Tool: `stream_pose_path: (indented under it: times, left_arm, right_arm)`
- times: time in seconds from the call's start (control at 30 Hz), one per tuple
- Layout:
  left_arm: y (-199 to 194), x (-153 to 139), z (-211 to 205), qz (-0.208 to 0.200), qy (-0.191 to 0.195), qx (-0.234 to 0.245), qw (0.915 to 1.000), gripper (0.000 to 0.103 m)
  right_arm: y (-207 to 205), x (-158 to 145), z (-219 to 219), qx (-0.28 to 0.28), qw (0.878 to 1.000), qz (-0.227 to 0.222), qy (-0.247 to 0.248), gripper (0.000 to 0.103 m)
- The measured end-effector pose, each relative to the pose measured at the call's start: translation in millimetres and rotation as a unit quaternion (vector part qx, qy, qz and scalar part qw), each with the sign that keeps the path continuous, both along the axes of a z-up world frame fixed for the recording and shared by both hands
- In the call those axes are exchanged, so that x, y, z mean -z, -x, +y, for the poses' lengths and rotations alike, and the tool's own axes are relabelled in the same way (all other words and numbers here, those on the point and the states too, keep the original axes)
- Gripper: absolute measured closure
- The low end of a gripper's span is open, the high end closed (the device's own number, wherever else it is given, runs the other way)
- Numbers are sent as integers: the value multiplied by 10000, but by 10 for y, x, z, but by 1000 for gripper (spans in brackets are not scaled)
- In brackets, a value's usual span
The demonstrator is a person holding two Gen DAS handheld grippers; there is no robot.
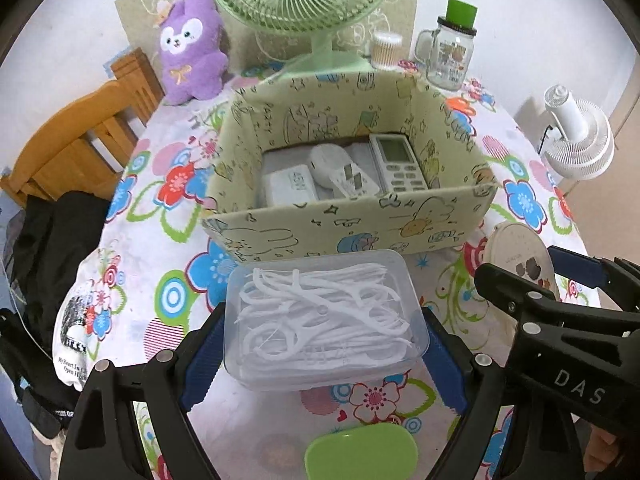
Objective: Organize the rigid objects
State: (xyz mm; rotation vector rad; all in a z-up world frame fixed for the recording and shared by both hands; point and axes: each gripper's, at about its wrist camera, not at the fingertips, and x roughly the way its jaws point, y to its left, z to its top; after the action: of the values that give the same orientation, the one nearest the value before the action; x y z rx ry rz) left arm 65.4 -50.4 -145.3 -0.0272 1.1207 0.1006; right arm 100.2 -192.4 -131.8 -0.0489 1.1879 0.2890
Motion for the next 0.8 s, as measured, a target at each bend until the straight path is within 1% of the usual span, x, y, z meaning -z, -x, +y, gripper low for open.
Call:
stream_pose_path:
  times: [0.43, 0.8]
  left_arm:
    - [129, -390, -17, -243, -149, -140, 9995, 13]
    - [144, -640, 14, -391, -197, -176, 9989, 13]
  right_arm:
    - [94, -410, 0, -168, 9994, -282, -89, 26]
    - [141, -701, 28, -186, 9985, -495, -167, 26]
